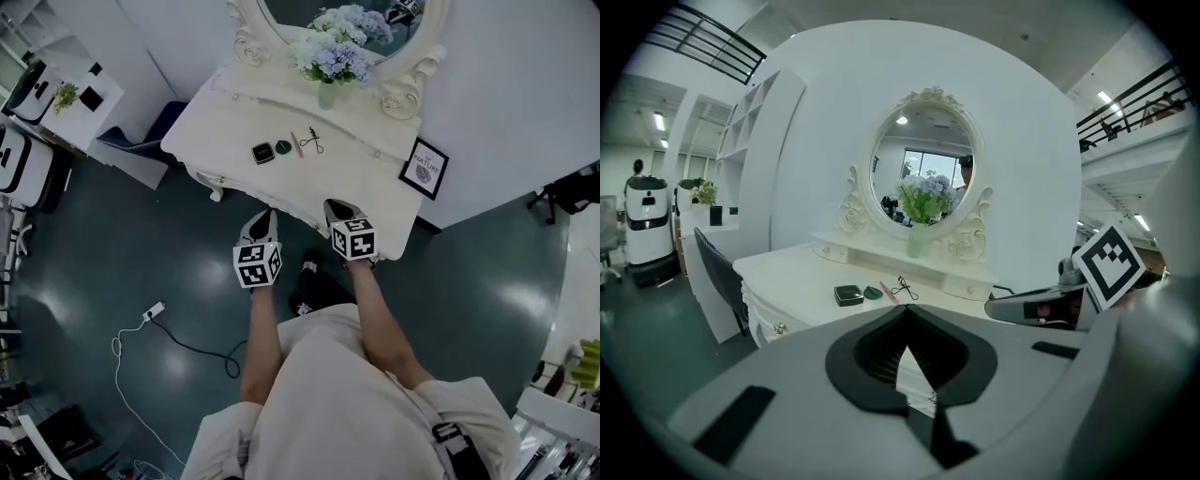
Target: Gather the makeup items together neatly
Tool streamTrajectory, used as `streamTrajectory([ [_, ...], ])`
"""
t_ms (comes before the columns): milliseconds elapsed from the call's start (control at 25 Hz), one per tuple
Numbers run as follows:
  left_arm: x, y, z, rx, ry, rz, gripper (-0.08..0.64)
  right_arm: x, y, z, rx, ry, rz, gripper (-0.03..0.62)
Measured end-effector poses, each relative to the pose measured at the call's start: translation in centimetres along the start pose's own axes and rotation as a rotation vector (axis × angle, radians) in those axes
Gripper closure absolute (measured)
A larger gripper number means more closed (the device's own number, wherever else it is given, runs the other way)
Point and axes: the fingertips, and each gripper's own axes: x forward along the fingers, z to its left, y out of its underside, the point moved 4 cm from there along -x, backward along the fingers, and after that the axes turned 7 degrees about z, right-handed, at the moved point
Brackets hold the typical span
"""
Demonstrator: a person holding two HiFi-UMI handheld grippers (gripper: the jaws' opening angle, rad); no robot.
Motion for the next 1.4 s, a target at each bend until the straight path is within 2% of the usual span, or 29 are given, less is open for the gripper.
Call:
streamTrajectory([
  [800,-1.4,0.2,-1.0,0.001,-0.023,-0.02,0.546,-1.3,0.5,0.8,-0.044,-0.002,-0.006,0.552],
  [1400,-1.1,0.4,-1.4,-0.006,-0.006,-0.019,0.546,-1.3,0.4,0.8,-0.063,0.006,-0.002,0.552],
])
